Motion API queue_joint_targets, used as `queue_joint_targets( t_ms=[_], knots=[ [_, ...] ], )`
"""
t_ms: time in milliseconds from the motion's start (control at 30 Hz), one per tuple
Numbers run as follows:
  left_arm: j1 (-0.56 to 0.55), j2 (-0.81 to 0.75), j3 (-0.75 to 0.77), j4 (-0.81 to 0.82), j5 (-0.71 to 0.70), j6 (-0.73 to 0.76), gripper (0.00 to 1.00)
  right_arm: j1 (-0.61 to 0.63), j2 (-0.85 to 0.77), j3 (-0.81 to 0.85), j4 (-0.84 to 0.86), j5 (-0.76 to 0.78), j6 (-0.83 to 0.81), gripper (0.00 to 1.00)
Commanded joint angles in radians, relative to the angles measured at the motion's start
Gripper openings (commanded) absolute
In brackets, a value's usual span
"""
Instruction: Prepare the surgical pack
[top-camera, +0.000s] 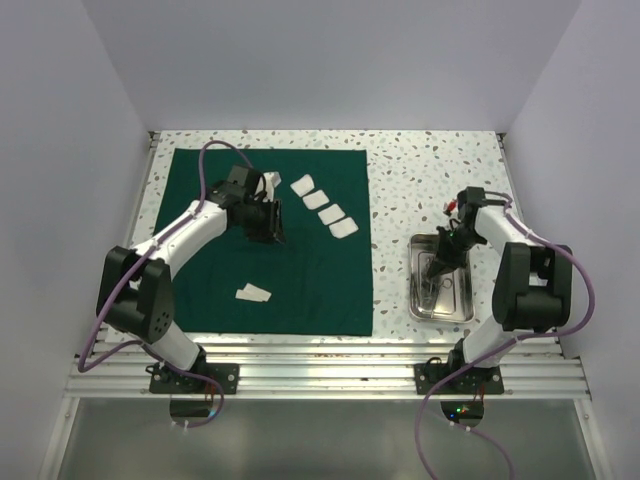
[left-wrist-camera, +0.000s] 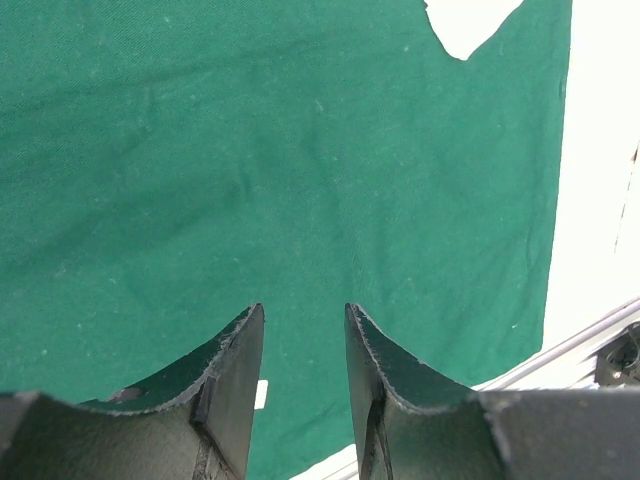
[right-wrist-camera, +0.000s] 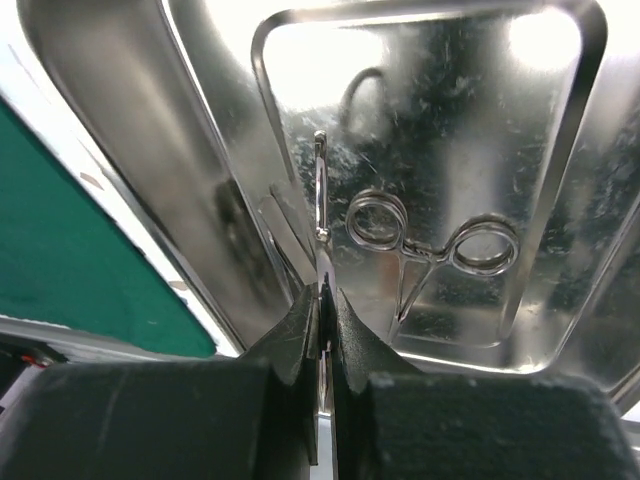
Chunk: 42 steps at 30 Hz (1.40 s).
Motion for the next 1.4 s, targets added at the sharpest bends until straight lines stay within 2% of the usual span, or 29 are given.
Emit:
queue_joint_targets(
  t_ms=[0,200,333,433,567,667,767,867,900,1033,1167,1367],
  knots=[
    [0.011,0.007,0.018,0.019,0.017,0.019,0.42,-0.006,0.008,-0.019,-0.038,-0.034,-0.012,0.01],
    [0.011,0.021,0.02,0.022,0.019,0.019,0.42,-0.006,0.036,-0.014,-0.06,-0.039,-0.015,0.06],
    [0.011,0.022,0.026,0.021,0.016,0.016,0.43,-0.007,0.035,-0.013,-0.073,-0.016,-0.006,0.15],
    [0.011,0.027,0.034,0.019,0.01,0.018,0.44,-0.007,0.021,-0.003,-0.092,0.042,0.002,0.27],
    [0.011,0.041,0.041,0.028,0.04,0.022,0.45,-0.007,-0.004,0.064,-0.136,0.169,0.009,0.48],
    [0.011,0.052,0.047,0.042,0.074,0.01,0.45,-0.004,-0.033,0.134,-0.172,0.219,0.012,0.52],
    [0.011,0.053,0.046,0.076,0.103,-0.013,0.45,0.025,-0.05,0.277,-0.167,0.187,0.026,0.54],
    [0.011,0.053,0.043,0.088,0.12,-0.031,0.45,0.112,-0.028,0.346,-0.089,0.069,0.045,0.54],
    [0.011,0.055,0.041,0.091,0.123,-0.034,0.45,0.169,0.005,0.386,-0.062,0.035,0.045,0.53],
    [0.011,0.049,0.043,0.087,0.134,-0.039,0.45,0.261,0.151,0.519,0.017,-0.084,0.075,0.49],
    [0.011,0.021,0.026,0.079,0.122,-0.04,0.44,0.316,0.257,0.63,0.095,-0.129,0.095,0.46],
    [0.002,0.013,0.011,0.122,0.132,-0.036,0.45,0.349,0.39,0.759,0.068,-0.116,0.124,0.45]
  ],
)
